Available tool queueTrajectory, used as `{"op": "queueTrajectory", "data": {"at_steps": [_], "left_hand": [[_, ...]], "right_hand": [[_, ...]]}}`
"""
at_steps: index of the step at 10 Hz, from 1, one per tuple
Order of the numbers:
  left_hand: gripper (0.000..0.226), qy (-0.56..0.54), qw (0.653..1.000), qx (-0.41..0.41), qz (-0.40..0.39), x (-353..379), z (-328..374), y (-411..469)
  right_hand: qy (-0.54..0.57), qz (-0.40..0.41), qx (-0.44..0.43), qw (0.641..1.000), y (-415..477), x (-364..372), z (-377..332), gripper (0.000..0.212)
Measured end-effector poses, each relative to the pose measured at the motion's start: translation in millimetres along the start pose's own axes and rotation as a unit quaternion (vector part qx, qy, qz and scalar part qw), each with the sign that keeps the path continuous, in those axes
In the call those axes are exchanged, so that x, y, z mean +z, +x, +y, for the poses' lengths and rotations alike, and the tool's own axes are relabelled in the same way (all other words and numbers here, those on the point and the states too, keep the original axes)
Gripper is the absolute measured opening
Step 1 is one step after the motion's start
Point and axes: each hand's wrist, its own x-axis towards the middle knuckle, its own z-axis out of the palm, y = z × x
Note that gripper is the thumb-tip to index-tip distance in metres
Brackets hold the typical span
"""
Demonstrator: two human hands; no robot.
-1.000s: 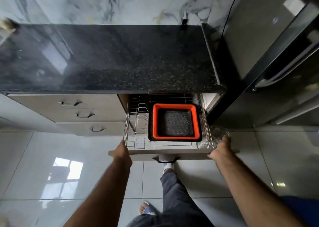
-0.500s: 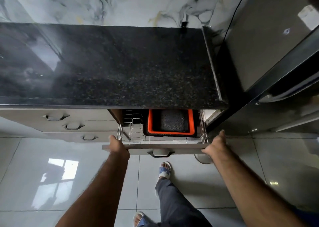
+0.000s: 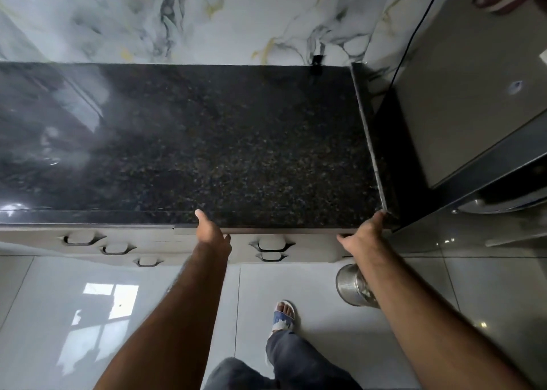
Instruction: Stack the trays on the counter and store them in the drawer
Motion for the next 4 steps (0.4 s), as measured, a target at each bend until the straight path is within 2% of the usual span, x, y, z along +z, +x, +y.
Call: {"op": "queueTrajectory", "data": {"at_steps": [2,3,4], "left_hand": [[0.077,0.016,1.0,0.001,0.007,15.6,8.2,4.3],[0.079,0.048,0.999,0.001,0.012,16.0,8.3,1.4],[0.085,0.087,0.99,0.058,0.1,34.6,50.2,-4.6]], "right_hand": [[0.024,-0.031,0.011,0.999,12.6,9.7,-8.9,0.077],[-0.007,-0.019,0.027,0.999,3.2,11.9,-10.0,0.068],[-0.049,-0.035,0.06,0.996,-23.5,25.6,-63.3,0.071]]}}
